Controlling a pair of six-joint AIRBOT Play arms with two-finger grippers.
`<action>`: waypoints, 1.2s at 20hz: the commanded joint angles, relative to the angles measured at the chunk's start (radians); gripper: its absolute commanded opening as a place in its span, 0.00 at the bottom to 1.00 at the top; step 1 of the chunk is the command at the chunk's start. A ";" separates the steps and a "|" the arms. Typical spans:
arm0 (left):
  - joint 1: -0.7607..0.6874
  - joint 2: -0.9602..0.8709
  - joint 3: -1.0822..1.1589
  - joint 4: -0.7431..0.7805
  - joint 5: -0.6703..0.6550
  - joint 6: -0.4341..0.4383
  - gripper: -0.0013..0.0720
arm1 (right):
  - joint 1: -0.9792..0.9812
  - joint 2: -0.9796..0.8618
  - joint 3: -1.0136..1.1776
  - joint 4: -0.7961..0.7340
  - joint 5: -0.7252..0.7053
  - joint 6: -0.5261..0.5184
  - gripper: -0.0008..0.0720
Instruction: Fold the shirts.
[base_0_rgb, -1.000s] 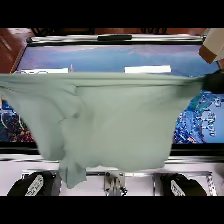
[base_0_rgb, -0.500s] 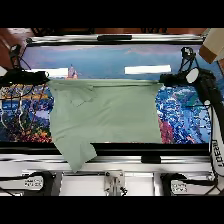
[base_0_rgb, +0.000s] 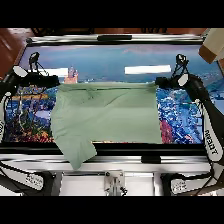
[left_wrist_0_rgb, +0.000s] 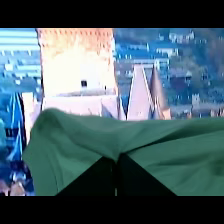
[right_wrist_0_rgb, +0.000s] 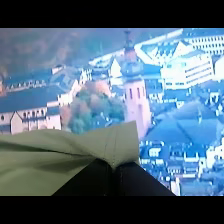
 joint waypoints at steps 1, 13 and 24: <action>0.042 -0.005 -0.011 0.027 -0.331 0.000 0.07 | 0.001 0.026 -0.001 -0.004 0.359 0.000 0.11; 0.054 -0.006 -0.137 0.094 -0.410 -0.027 0.07 | 0.001 -0.011 -0.060 -0.039 0.514 0.070 0.11; 0.107 0.132 -0.134 0.084 -0.639 -0.129 0.67 | -0.013 0.164 -0.057 -0.246 0.810 -0.013 0.66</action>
